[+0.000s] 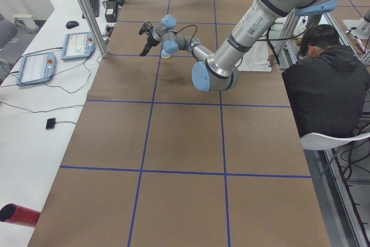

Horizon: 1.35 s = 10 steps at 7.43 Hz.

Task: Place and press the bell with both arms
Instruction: 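Withdraw the left gripper from the bell while the right gripper approaches it, then lower the right gripper onto the bell's top button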

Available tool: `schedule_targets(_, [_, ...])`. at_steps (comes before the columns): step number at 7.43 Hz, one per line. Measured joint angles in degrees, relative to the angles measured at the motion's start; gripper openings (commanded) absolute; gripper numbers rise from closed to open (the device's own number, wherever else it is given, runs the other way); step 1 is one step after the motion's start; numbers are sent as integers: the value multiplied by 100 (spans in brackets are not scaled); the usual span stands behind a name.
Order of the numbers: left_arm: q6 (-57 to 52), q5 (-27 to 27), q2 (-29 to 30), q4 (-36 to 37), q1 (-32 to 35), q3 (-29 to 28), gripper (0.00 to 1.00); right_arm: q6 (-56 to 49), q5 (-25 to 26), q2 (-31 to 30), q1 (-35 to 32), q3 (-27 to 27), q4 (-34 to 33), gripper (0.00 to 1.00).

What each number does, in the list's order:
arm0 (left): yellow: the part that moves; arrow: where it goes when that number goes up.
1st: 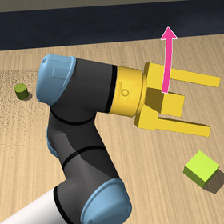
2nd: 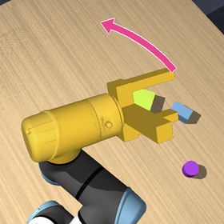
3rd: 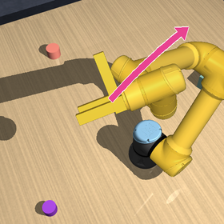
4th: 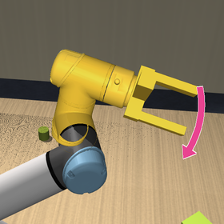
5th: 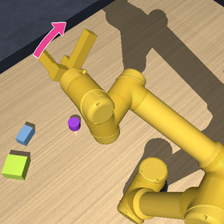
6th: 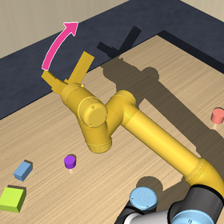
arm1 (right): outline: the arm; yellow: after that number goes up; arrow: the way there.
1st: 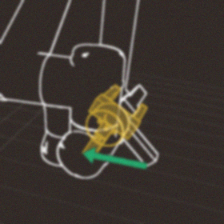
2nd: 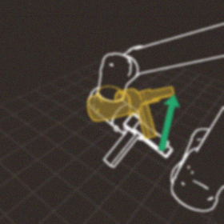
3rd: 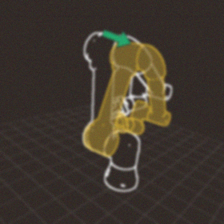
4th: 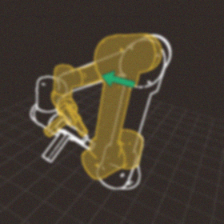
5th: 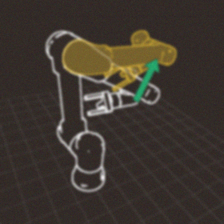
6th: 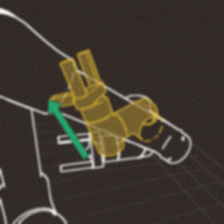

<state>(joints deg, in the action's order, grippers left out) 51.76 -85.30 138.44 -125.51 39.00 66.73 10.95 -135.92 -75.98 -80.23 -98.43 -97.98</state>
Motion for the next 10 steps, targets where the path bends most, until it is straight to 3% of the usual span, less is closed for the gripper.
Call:
schedule_targets(2, [-846, -834, -685, 85, 689, 112, 100, 1206, 359, 898, 848, 179, 0, 98])
schedule_targets(3, [-1253, -1395, -1086, 86, 1080, 272, 100, 1861, 447, 1299, 1209, 273, 3, 88])
schedule_targets(4, [-1714, -1864, -1564, 83, 1454, 531, 100, 2593, 553, 1679, 1545, 354, 5, 67])
schedule_targets(6, [-2450, -2459, -2482, 85, 1997, 1109, 100, 4070, 954, 2450, 2279, 591, 3, 0])
schedule_targets(10, [-2807, -3220, -3609, 95, 2568, 2015, 100, 5222, 1480, 3885, 3361, 1705, 71, 0])
